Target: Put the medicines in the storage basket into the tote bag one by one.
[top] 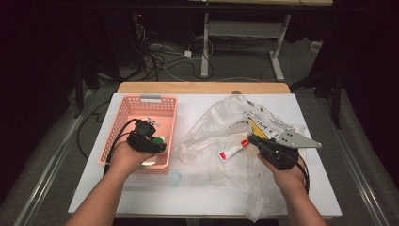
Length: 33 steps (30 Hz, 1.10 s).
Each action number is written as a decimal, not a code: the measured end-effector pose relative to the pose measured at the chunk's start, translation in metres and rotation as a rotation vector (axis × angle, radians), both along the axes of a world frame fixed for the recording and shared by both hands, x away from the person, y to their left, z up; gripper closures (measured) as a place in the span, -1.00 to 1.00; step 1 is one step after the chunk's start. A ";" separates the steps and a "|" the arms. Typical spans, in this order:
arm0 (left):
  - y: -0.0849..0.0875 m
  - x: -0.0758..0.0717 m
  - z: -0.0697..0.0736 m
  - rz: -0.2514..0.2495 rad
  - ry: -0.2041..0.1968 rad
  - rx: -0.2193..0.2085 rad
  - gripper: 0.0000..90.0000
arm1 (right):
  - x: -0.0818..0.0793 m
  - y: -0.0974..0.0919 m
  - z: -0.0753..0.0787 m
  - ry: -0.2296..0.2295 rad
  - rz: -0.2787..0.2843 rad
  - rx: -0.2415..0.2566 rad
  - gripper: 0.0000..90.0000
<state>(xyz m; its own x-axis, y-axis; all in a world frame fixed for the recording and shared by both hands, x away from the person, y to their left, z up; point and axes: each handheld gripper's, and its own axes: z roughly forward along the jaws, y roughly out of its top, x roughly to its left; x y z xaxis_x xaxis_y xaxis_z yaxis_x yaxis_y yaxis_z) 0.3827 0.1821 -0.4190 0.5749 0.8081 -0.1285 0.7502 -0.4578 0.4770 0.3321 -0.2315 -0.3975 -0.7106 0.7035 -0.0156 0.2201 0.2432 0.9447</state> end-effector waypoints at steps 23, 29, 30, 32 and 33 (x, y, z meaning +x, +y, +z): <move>0.023 -0.048 -0.006 0.050 -0.143 -0.138 0.11 | -0.001 0.003 -0.002 0.002 0.006 -0.012 1.00; 0.024 -0.059 -0.008 0.064 -0.205 -0.146 0.11 | -0.001 0.004 -0.002 0.003 0.008 -0.011 1.00; 0.024 -0.061 -0.008 0.069 -0.218 -0.155 0.11 | -0.001 0.004 -0.002 0.003 0.009 -0.012 1.00; 0.026 -0.063 -0.009 0.078 -0.234 -0.174 0.11 | -0.002 0.004 -0.002 0.003 0.010 -0.014 1.00; 0.027 -0.064 -0.009 0.082 -0.246 -0.189 0.11 | -0.002 0.004 -0.002 0.003 0.010 -0.014 1.00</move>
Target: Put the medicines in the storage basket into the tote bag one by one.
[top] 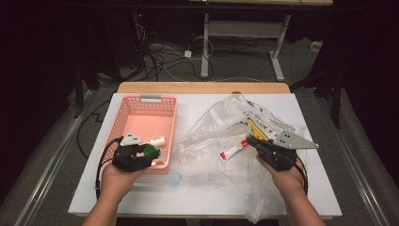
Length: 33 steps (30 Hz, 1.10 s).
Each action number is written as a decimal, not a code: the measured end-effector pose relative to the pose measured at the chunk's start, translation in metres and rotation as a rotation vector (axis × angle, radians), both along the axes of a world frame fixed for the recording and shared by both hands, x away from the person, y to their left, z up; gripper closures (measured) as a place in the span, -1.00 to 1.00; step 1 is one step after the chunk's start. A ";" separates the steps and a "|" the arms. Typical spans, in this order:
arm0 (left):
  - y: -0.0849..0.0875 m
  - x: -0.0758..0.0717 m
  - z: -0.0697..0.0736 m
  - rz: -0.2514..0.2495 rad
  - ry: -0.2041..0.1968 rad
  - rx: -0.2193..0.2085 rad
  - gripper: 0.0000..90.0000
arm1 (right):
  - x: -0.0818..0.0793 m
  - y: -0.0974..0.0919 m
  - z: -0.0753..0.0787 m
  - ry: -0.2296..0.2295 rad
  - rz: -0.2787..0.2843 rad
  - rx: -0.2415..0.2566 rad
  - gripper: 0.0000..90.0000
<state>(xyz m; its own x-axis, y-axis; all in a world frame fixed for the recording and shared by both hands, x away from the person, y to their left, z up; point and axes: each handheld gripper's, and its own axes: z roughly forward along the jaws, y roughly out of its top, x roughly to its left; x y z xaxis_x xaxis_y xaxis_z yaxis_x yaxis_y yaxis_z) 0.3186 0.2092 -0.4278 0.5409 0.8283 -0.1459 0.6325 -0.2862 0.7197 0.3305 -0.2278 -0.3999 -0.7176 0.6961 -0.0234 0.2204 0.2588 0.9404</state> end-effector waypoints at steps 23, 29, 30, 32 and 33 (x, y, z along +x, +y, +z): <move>-0.014 -0.030 0.024 -0.059 -0.131 -0.116 0.11 | -0.001 -0.002 0.000 -0.004 -0.003 0.003 1.00; -0.025 -0.036 0.029 -0.095 -0.145 -0.118 0.11 | 0.000 -0.001 0.000 -0.004 0.000 0.000 1.00; -0.026 -0.037 0.030 -0.099 -0.149 -0.119 0.11 | 0.000 -0.001 0.000 -0.004 0.000 -0.001 1.00; -0.028 -0.039 0.032 -0.105 -0.155 -0.127 0.11 | 0.000 -0.002 0.000 -0.003 0.000 -0.001 1.00; -0.029 -0.040 0.033 -0.110 -0.158 -0.136 0.11 | 0.000 -0.002 0.000 -0.003 -0.002 0.000 1.00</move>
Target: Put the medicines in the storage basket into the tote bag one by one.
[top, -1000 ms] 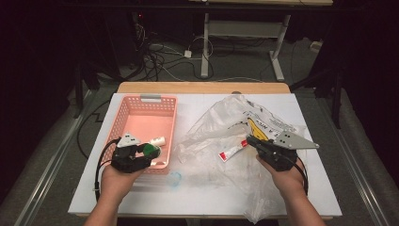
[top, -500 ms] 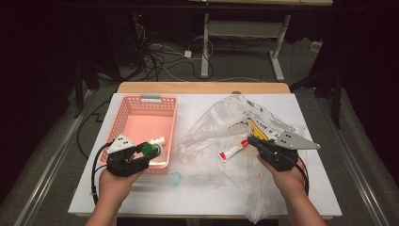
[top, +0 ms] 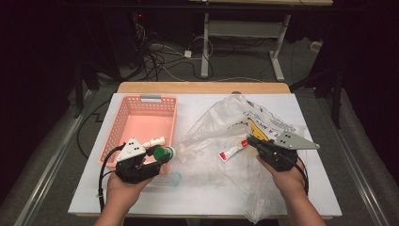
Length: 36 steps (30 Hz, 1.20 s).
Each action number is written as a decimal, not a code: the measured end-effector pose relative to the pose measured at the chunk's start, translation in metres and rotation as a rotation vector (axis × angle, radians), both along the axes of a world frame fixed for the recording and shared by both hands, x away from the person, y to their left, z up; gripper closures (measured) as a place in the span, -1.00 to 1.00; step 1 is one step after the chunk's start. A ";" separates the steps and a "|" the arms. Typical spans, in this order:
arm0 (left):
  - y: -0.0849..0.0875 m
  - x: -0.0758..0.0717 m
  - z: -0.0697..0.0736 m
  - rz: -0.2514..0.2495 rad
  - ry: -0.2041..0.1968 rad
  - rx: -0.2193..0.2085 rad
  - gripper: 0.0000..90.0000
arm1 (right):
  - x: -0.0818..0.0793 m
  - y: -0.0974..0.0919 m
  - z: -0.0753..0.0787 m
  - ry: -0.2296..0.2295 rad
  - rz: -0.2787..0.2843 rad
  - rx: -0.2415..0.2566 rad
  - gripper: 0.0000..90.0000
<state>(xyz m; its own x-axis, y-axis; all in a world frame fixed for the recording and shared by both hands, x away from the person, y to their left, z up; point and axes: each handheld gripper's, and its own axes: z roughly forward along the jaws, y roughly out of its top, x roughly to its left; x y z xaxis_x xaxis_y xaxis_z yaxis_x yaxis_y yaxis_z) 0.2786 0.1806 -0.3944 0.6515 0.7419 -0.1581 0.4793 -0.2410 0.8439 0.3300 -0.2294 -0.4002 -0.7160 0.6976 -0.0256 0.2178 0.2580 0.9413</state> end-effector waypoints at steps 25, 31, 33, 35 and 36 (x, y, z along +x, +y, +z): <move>-0.055 -0.014 -0.001 -0.159 -0.015 -0.010 0.11 | -0.001 0.003 0.000 0.000 0.007 -0.007 1.00; -0.071 -0.012 -0.012 -0.193 0.005 0.001 0.11 | -0.001 0.004 -0.001 0.000 0.010 -0.009 1.00; -0.077 -0.011 -0.016 -0.202 0.010 0.008 0.11 | -0.001 0.005 -0.001 -0.001 0.010 -0.009 1.00; -0.084 -0.010 -0.019 -0.214 0.015 0.016 0.11 | -0.001 0.004 0.000 0.000 0.009 -0.007 1.00; -0.088 -0.009 -0.020 -0.220 0.014 0.021 0.11 | -0.001 0.004 0.000 -0.001 0.010 -0.006 1.00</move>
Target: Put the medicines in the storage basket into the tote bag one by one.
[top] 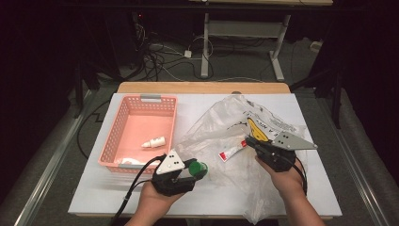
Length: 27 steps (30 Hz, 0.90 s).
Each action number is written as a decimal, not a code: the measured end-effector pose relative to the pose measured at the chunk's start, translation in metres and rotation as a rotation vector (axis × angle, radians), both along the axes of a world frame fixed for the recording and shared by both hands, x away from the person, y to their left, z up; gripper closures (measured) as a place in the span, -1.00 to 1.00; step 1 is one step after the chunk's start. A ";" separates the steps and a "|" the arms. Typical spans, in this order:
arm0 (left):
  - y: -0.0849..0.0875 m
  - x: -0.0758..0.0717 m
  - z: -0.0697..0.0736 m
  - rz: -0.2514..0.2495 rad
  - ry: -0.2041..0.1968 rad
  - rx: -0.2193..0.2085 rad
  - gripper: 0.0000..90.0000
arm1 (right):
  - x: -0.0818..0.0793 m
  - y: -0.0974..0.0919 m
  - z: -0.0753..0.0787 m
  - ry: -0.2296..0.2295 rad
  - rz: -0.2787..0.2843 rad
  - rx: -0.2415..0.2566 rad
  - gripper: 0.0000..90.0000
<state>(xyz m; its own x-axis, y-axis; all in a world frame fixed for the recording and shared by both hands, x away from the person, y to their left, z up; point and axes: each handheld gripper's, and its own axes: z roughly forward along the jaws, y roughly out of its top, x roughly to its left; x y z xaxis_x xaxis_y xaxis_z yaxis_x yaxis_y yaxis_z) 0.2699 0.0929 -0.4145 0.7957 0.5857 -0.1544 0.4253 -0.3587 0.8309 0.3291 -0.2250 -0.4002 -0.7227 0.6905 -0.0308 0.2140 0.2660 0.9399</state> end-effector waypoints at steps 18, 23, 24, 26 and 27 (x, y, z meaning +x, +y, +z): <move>-0.042 0.023 -0.014 -0.013 -0.013 0.013 0.11 | 0.000 0.002 -0.001 0.001 0.005 0.001 1.00; -0.052 0.029 -0.020 -0.018 -0.010 0.014 0.11 | 0.001 0.003 0.000 -0.002 0.001 -0.001 1.00; -0.055 0.029 -0.022 -0.018 -0.011 0.019 0.11 | 0.001 0.004 0.000 -0.004 0.003 -0.003 1.00; -0.060 0.031 -0.025 -0.015 -0.014 0.023 0.11 | 0.001 0.004 -0.001 -0.003 0.003 -0.002 1.00; -0.062 0.031 -0.026 -0.016 -0.014 0.022 0.11 | 0.001 0.004 -0.001 -0.003 0.004 -0.002 1.00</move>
